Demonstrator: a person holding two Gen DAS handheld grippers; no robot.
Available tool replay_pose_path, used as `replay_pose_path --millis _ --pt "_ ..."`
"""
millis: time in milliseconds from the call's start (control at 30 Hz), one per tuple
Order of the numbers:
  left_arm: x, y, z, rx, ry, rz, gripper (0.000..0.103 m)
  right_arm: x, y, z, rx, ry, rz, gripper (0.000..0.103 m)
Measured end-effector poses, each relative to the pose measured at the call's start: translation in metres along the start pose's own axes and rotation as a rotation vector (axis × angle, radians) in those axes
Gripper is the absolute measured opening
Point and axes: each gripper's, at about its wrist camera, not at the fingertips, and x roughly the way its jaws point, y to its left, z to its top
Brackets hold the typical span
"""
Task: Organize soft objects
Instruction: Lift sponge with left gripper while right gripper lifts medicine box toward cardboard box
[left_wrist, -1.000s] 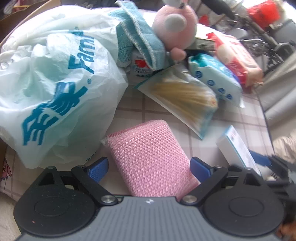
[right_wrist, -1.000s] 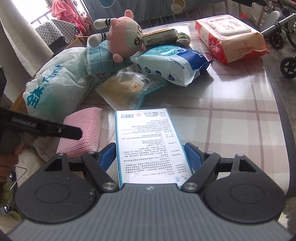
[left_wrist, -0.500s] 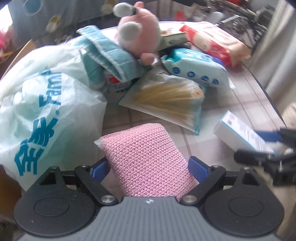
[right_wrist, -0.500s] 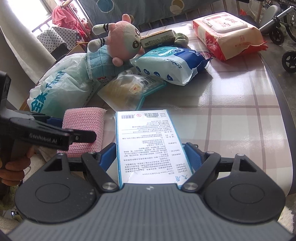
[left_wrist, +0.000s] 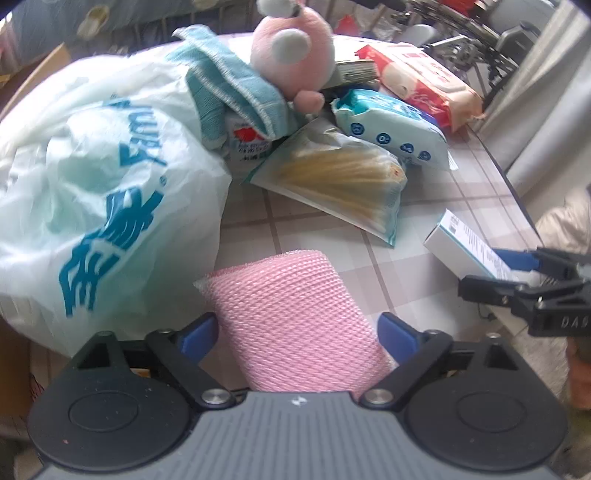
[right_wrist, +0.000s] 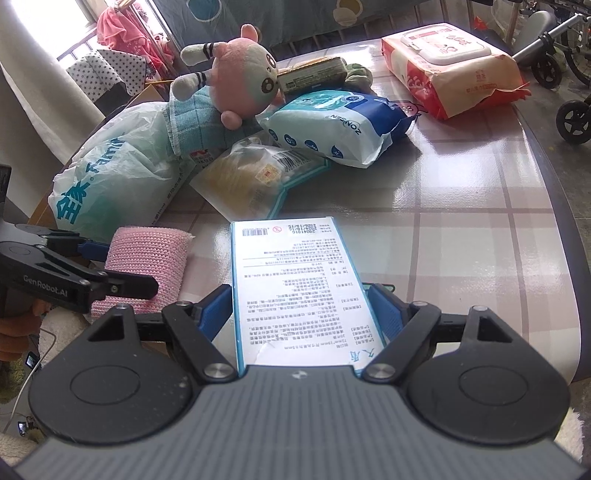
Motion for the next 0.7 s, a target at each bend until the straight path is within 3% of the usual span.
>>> replay_pose_path --millis 233,700 --pt "0.007 -0.005 -0.003 -0.048 0.007 0.020 0.096 0.001 0.003 0.000 -0.004 0.007 -0.018 0.080" --pt "0.019 -0.011 -0.007 -0.039 0.030 0.065 0.096 0.006 0.012 0.003 -0.026 0.028 -0.060 0.084"
